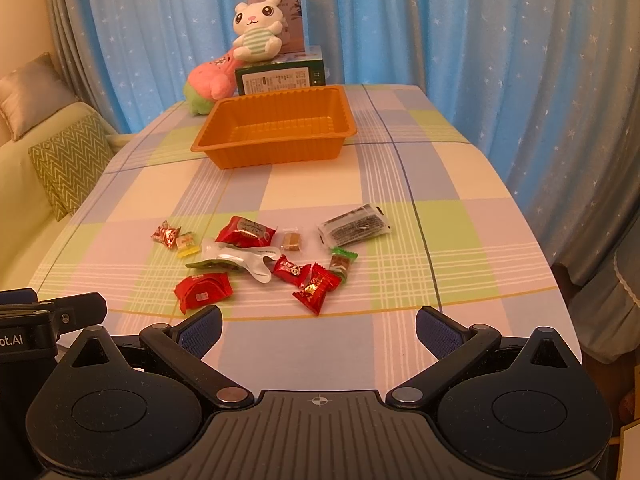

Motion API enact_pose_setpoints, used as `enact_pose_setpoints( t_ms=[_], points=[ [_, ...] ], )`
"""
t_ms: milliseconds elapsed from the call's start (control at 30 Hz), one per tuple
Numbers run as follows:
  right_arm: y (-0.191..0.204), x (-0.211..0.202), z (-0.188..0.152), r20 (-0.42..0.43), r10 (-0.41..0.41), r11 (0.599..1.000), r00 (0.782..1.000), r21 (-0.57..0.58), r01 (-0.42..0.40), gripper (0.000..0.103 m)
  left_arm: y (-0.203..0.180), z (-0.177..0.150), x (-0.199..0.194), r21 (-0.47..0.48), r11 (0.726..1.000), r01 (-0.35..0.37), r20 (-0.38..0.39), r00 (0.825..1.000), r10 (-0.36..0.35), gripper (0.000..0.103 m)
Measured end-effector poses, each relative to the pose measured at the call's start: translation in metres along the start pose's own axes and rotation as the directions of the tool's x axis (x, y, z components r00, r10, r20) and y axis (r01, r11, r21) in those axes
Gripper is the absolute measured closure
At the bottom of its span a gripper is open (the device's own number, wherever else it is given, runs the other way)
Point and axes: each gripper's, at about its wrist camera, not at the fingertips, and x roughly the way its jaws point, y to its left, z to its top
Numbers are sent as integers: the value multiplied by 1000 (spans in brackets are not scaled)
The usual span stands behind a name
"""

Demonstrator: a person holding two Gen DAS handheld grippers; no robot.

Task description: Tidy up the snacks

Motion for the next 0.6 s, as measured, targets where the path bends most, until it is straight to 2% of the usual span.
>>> enact_pose_setpoints(
  t_ms=[600],
  points=[
    [-2,1,-2,0,-1,1000,1000,3,1,1,0,0,0,-3,1000,3,-1,1000,-3,1]
  ],
)
